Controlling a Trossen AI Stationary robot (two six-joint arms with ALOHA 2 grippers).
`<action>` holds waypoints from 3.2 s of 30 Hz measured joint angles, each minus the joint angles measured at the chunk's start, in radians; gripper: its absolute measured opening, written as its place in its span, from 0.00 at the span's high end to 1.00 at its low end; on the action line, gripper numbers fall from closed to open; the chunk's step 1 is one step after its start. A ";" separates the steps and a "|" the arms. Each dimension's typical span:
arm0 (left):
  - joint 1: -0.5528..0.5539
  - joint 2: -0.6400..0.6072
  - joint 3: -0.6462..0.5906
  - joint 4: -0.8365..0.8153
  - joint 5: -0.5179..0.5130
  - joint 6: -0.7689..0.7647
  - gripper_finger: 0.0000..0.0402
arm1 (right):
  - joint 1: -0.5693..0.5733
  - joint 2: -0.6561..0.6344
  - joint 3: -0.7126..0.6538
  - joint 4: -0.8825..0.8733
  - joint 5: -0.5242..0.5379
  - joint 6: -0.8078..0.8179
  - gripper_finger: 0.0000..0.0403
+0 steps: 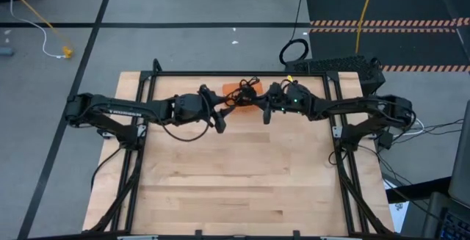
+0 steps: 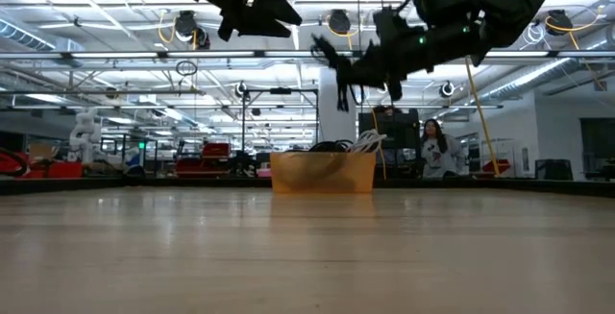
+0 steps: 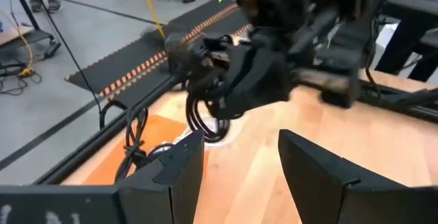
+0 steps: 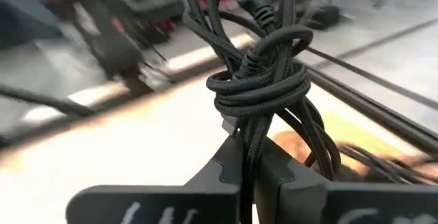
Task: Pick and place USB-C Cables
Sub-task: Put the black charger cable into the orange bin, then return to Home Position
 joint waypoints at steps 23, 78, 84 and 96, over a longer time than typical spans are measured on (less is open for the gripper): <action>-0.005 -0.003 0.000 -0.049 0.001 -0.044 0.52 | -0.061 0.234 0.001 0.192 0.109 -0.238 0.79; -0.184 -0.391 -0.143 -0.608 -0.299 -0.370 0.52 | -0.107 -0.537 -0.537 0.126 0.031 0.052 0.56; -0.220 -0.446 -0.276 -0.603 -0.356 -0.529 0.52 | -0.107 -0.553 -0.606 0.185 0.031 0.087 0.56; -0.280 -0.544 -0.517 -0.479 -0.402 -0.684 0.52 | -0.106 -0.553 -0.624 0.187 0.034 0.079 0.56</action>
